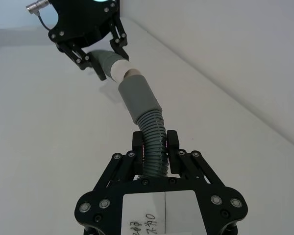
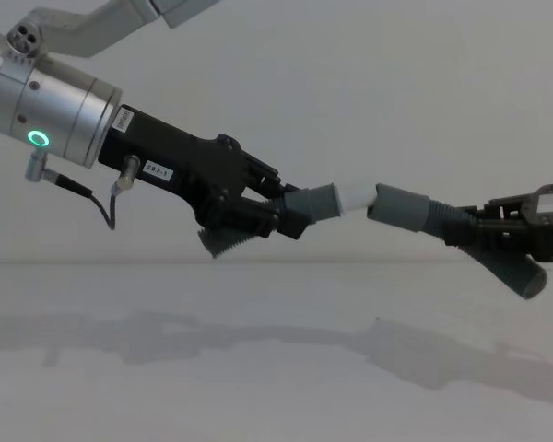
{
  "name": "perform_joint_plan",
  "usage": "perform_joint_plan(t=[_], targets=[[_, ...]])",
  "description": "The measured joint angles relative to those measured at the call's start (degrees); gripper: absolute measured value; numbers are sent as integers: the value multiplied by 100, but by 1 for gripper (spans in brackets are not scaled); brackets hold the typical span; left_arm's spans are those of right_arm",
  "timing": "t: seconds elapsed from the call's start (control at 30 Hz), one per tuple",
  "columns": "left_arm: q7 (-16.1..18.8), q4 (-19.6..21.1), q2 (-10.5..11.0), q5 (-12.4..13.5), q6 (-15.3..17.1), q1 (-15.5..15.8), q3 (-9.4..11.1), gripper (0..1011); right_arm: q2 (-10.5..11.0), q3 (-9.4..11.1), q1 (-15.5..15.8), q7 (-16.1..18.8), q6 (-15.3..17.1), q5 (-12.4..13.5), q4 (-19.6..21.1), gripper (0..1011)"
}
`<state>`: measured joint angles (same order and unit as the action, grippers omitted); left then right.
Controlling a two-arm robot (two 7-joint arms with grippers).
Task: Use both hands to pick up one end of the pipe from the table, align the ends, and insert them.
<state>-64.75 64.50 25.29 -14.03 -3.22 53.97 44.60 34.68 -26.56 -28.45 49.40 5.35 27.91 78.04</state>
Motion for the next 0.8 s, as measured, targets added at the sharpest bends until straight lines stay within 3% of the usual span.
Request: perform_joint_plan(t=[0.8], targets=[[4,-125,-49,37,138,154,219,351,69,-85,-117,84,-122,127,46,279]])
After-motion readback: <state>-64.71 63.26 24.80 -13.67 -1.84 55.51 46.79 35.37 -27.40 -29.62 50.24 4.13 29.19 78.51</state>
